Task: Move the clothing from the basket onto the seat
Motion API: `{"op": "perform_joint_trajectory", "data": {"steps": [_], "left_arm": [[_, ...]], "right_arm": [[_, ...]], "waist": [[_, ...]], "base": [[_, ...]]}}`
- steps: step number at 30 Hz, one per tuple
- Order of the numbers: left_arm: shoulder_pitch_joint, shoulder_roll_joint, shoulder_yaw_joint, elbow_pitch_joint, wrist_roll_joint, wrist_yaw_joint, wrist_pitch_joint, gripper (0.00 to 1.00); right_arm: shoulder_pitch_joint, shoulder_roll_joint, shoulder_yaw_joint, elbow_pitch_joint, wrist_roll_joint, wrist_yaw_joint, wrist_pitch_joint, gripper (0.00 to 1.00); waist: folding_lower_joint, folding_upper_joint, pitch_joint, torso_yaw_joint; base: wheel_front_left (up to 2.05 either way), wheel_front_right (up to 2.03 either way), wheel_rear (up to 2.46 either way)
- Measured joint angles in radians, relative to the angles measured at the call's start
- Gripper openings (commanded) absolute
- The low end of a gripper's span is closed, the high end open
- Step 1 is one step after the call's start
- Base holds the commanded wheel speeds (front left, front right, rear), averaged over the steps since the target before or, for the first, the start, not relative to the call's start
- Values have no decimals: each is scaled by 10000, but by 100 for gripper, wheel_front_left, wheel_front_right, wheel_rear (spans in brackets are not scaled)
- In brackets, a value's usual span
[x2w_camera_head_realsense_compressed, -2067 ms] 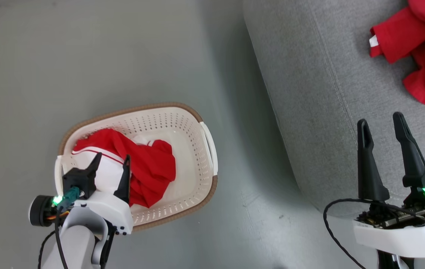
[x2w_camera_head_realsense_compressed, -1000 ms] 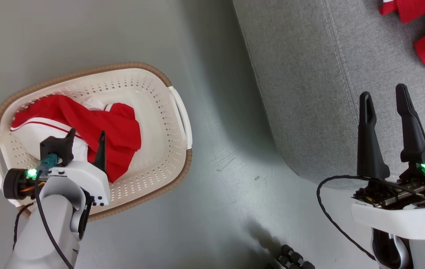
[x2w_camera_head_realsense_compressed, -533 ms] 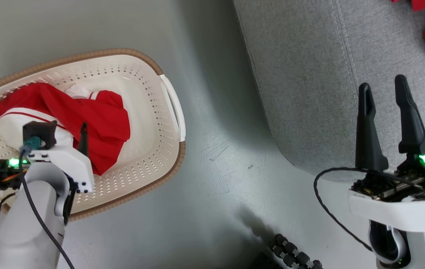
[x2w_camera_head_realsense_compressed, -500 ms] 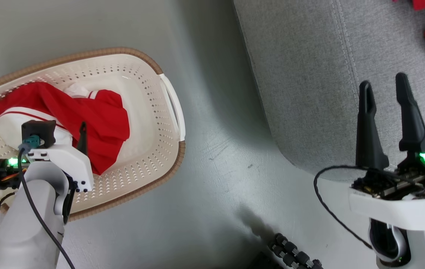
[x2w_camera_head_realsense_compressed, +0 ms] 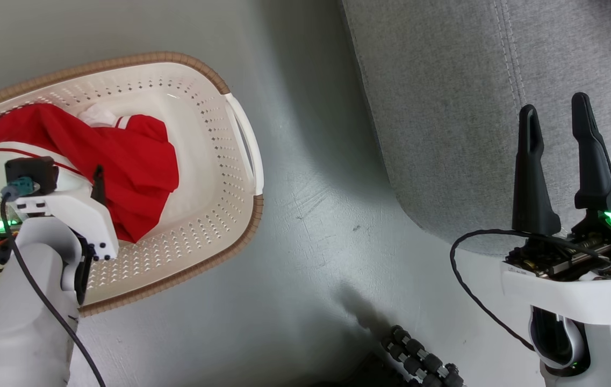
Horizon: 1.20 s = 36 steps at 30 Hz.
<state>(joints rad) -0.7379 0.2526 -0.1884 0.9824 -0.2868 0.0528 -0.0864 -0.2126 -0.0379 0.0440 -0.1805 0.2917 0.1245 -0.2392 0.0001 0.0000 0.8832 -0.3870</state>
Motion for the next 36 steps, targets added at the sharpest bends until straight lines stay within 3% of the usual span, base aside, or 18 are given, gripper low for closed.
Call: {"op": "perform_joint_trajectory", "data": {"steps": [8, 29, 31, 33, 34, 36], "left_arm": [[-351, 46, 56, 282, -13, 188, 84, 100], [-1113, -447, -508, 1057, 205, 128, 173, 100], [-1119, -477, -573, 1141, 249, 127, 174, 95], [-1144, -506, -633, 1183, 364, 75, 176, 66], [-1180, -537, -669, 1189, 391, 73, 174, 42], [-1290, -631, -731, 1177, 453, 65, 144, 18]], "right_arm": [[-154, 0, -36, 36, -21, 0, -42, 100], [-172, 0, 0, 105, -203, 0, -75, 100], [-172, 0, 8, 117, -203, 0, -75, 100], [-172, 0, 13, 127, -203, 0, -75, 100], [-172, 0, 15, 130, -203, 0, -75, 100], [-171, 0, 29, 142, -203, 0, -88, 100]], "waist": [[0, 0, 212, 39], [0, 0, 521, 238], [0, 0, 523, 241], [0, 0, 528, 243], [0, 0, 532, 243], [0, 0, 538, 245]], "base": [[0, 0, 0], [0, 0, 0], [0, 0, 0], [0, 0, 0], [0, 0, 0], [0, 0, 0]]}}
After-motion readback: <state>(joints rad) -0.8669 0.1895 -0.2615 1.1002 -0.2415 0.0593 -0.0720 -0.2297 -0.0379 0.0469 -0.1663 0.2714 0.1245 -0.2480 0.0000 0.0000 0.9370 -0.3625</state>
